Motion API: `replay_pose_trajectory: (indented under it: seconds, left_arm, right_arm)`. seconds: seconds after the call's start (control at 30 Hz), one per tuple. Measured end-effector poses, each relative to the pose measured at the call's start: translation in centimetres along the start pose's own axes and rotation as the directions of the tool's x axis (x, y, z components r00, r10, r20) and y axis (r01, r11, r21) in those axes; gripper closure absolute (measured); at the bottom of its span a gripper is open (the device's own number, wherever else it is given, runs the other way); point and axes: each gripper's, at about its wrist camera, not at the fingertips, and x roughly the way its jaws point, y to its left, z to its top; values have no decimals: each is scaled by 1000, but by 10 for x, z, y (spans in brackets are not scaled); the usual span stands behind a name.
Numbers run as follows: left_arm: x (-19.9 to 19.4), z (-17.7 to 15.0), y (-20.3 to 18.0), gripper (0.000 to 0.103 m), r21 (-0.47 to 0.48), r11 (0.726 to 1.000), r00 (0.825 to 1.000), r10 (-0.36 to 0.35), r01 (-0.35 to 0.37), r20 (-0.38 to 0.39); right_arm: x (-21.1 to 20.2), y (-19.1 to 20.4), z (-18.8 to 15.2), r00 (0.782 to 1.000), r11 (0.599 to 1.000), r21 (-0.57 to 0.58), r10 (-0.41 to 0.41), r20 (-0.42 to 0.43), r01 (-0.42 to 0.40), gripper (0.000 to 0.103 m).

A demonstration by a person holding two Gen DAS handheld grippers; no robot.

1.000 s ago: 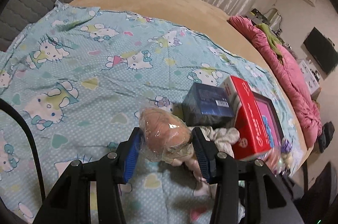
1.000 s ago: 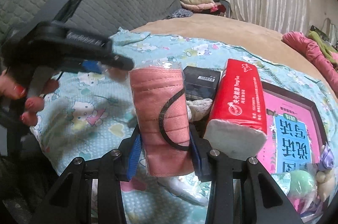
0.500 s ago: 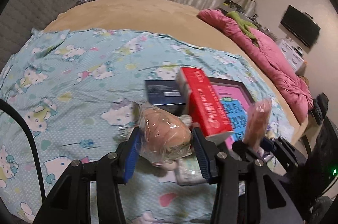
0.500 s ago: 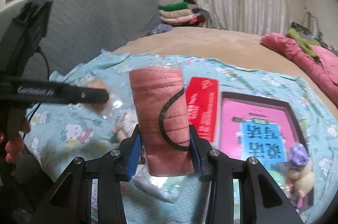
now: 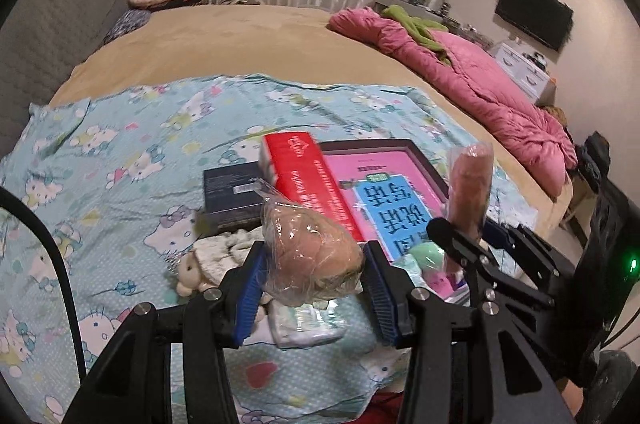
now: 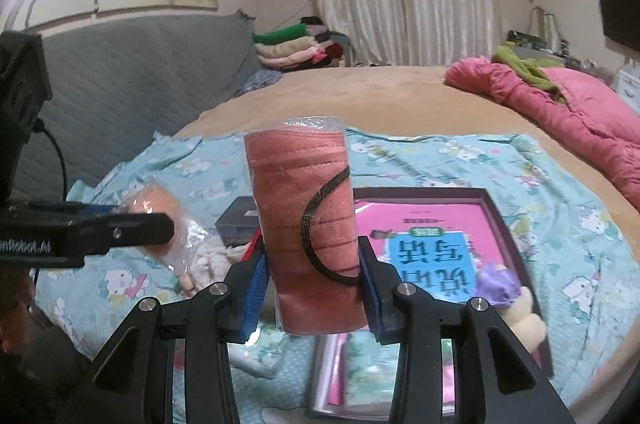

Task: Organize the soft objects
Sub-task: 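Carry the peach ball with the left gripper while the right gripper carries the pink roll over the pink book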

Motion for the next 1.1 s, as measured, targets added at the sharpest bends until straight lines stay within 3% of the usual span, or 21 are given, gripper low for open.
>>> replay_pose_trajectory:
  seconds: [0.27,0.73,1.1]
  left_arm:
    - [1,5,-40,54,79,997,1000,1,-1,-6]
    - [20,18,-82,54,139,990,999,-30,33,-27]
    - [81,22,-101,54,176,984,992,-3,25,-124]
  right_arm:
    - [-24,-31,5,997,997,52,-64,42,61,60]
    - [-45,-80,5,986,978,158,-150,69,138,60]
    - [-31,-106,-9,982,958,215,-182,-53,189,60]
